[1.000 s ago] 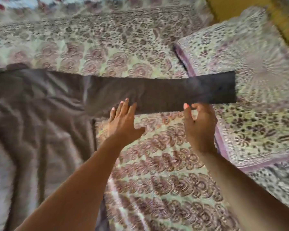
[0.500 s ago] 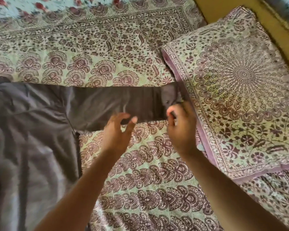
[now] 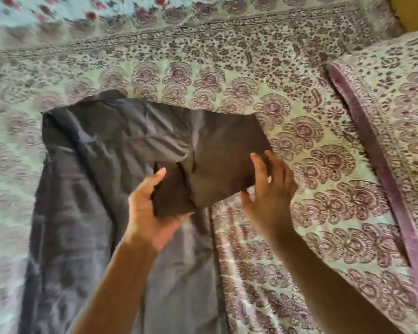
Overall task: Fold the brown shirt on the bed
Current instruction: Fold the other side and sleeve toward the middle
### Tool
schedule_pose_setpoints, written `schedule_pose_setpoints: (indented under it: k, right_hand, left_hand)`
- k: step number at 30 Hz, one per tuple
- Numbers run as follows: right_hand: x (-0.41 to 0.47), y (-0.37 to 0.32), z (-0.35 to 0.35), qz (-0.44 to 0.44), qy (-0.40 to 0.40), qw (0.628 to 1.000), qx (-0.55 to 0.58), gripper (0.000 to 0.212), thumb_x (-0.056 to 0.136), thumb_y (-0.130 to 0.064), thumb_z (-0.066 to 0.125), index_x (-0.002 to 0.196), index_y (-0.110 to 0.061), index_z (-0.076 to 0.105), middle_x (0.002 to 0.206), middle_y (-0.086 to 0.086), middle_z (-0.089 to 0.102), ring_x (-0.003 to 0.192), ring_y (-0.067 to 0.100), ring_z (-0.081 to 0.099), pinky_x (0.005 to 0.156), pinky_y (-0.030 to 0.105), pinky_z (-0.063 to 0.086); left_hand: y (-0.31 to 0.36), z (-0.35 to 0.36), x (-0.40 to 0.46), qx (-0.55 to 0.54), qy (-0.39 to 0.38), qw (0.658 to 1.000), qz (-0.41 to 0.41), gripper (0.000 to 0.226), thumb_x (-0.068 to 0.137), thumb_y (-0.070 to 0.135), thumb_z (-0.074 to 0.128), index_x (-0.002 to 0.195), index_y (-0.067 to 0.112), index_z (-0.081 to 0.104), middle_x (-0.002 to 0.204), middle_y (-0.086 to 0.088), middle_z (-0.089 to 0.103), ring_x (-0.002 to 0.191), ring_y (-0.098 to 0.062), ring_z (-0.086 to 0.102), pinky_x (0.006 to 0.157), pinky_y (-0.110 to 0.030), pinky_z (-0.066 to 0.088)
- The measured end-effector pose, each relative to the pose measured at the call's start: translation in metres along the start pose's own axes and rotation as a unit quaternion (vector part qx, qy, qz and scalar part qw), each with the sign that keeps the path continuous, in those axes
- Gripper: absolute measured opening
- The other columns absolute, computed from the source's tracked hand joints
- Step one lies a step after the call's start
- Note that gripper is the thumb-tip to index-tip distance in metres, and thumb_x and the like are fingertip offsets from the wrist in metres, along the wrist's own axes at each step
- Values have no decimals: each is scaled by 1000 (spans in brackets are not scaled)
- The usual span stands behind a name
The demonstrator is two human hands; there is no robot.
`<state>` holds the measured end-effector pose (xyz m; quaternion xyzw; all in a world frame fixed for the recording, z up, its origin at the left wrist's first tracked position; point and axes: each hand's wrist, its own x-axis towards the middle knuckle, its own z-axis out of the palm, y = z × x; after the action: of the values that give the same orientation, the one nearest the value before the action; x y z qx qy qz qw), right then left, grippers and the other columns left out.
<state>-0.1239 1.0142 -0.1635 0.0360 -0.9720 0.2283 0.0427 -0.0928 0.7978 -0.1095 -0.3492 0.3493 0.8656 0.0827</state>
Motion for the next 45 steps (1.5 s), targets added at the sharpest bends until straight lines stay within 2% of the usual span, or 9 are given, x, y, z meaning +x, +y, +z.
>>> schedule_pose_setpoints:
  k: [5, 9, 15, 19, 27, 32, 38, 42, 45]
  right_hand:
    - [43, -60, 34, 26, -112, 986, -117, 55, 80, -17, 79, 133, -17, 63, 149, 15, 48, 137, 41, 43, 110, 59, 29]
    - [56, -124, 60, -41, -66, 992, -100, 34, 70, -3, 71, 104, -3, 72, 113, 18, 70, 99, 45, 67, 89, 53, 52]
    - [49, -226, 104, -117, -31, 990, -66, 46, 71, -9, 63, 115, -1, 74, 118, 19, 74, 103, 41, 72, 90, 52, 58]
    - [50, -282, 118, -89, -33, 994, -55, 40, 76, -5, 68, 116, 0, 74, 116, 19, 75, 103, 41, 72, 87, 50, 59]
    - [70, -319, 150, -53, -116, 985, -120, 37, 93, 0, 58, 128, -4, 69, 137, 14, 67, 117, 39, 66, 86, 50, 59]
    - [63, -324, 177, -50, -131, 983, -121, 47, 86, -4, 71, 133, -3, 67, 138, 15, 67, 113, 41, 69, 81, 52, 59]
    - [53, -306, 202, -52, -216, 971, -86, 52, 90, -9, 74, 139, 0, 61, 155, 23, 49, 144, 41, 46, 106, 55, 49]
    - [50, -302, 198, -61, -249, 965, -58, 69, 94, -49, 70, 147, -8, 56, 161, 21, 41, 153, 35, 32, 120, 49, 35]
    - [52, -299, 189, -42, -224, 972, -47, 80, 96, -67, 45, 148, -7, 54, 161, 20, 40, 153, 37, 32, 124, 52, 25]
  left_hand:
    - [94, -87, -8, -32, 43, 998, 12, 54, 100, 48, 46, 85, 14, 85, 113, -14, 79, 97, -32, 78, 89, -55, 58]
    - [166, -154, 5, -67, 111, 992, 11, 53, 85, 61, 54, 97, 16, 80, 121, -13, 75, 103, -35, 73, 102, -51, 44]
    - [236, -225, 60, 7, 194, 980, 39, 18, 108, 14, 48, 93, 17, 57, 90, -3, 62, 82, -18, 64, 61, -32, 60]
    - [285, -254, 66, 9, 222, 969, 105, 16, 107, 3, 46, 115, 14, 54, 95, -9, 66, 84, -22, 68, 80, -38, 61]
    - [365, -316, 81, -34, 300, 938, 169, 22, 104, -2, 52, 95, 17, 57, 107, -19, 67, 91, -30, 67, 96, -43, 57]
    - [364, -360, 107, 4, 334, 927, 172, 17, 103, -2, 56, 106, 14, 60, 114, -16, 67, 76, -16, 67, 79, -32, 61]
    - [346, -375, 115, 115, 436, 879, 152, 49, 88, 8, 70, 133, 0, 52, 122, -12, 65, 108, -26, 68, 92, -34, 61]
    - [329, -341, 101, 264, 481, 826, 127, 77, 77, -2, 63, 147, 3, 32, 150, -20, 31, 135, -34, 38, 114, -47, 45]
    - [298, -303, 85, 377, 374, 821, 210, 79, 78, -9, 61, 149, 11, 35, 159, -15, 24, 144, -31, 27, 118, -46, 37]
